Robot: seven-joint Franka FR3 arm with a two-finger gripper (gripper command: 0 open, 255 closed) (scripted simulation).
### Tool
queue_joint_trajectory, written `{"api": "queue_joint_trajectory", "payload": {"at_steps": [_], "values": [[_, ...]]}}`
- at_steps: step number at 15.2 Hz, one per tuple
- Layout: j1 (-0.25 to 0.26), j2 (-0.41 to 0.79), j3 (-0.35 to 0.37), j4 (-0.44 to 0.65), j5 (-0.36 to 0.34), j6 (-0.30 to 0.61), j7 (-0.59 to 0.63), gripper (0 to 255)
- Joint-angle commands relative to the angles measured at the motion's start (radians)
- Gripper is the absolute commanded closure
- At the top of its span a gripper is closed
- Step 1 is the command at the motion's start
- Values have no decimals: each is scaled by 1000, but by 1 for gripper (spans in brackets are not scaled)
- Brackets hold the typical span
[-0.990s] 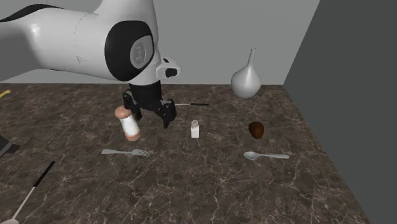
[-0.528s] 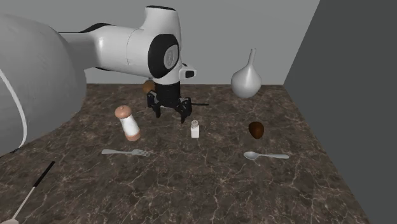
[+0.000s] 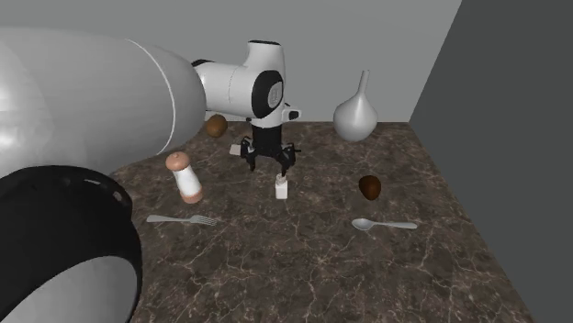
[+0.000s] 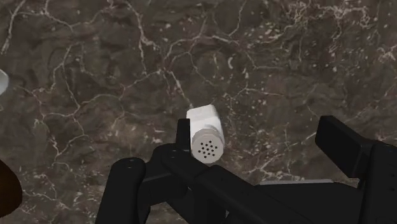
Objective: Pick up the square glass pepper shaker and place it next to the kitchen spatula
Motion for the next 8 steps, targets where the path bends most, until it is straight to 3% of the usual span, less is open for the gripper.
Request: {"api": "queue_joint_trajectory", "payload": {"at_steps": [1,6,8], "values": [[-7,92,-2,75,4,1,-16,0],[-33,298,-4,273,8,-25,-50,0],[-34,300,-3,249,9,1,-50,0]]}}
